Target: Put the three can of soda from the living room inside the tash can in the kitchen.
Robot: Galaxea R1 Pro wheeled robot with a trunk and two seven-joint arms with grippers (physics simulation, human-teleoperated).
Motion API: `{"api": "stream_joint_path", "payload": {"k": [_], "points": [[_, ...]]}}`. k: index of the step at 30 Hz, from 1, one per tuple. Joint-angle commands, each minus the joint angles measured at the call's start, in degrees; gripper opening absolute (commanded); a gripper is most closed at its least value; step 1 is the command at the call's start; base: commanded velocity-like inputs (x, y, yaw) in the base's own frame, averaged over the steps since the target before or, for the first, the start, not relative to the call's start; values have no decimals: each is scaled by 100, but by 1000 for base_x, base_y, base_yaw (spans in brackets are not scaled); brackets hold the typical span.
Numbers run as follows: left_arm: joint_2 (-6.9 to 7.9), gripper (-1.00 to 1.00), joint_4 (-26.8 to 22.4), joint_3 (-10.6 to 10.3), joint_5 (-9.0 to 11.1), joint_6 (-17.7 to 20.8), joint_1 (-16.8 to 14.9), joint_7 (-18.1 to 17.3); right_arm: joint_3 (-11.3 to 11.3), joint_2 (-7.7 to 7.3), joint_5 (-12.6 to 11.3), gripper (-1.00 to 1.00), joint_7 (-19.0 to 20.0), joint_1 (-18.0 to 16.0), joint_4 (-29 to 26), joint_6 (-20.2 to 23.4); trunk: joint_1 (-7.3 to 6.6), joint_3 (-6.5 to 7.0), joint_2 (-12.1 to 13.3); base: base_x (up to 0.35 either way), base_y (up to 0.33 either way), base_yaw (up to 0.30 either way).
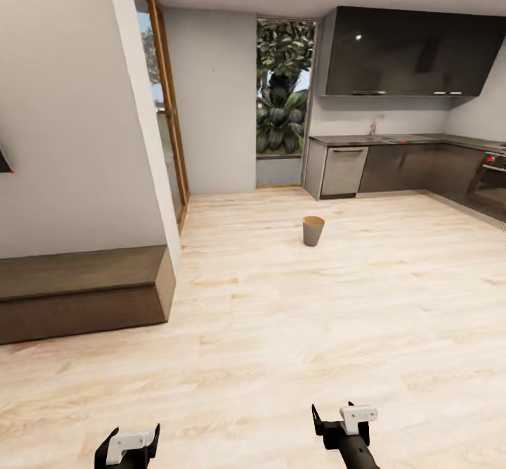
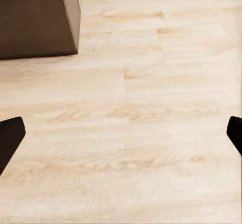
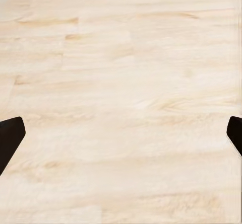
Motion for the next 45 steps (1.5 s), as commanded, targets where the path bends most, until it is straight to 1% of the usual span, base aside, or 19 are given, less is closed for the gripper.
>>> {"api": "stream_joint_path", "payload": {"k": [1, 29, 39, 45], "points": [[0, 100, 0, 0, 0, 0, 0, 0, -2, 0, 0, 100, 0, 0, 0, 0, 0, 0, 0, 320, 0, -219], [-1, 100, 0, 0, 0, 0, 0, 0, -3, 0, 2, 100, 0, 0, 0, -1, 0, 1, 0, 320, 0, -246], [-1, 100, 0, 0, 0, 0, 0, 0, -8, 0, 3, 100, 0, 0, 0, 1, 0, 30, 0, 321, 0, -246], [-1, 100, 0, 0, 0, 0, 0, 0, -3, 0, 7, 100, -2, 0, 0, -3, 0, 37, 0, 321, 0, -107]]}}
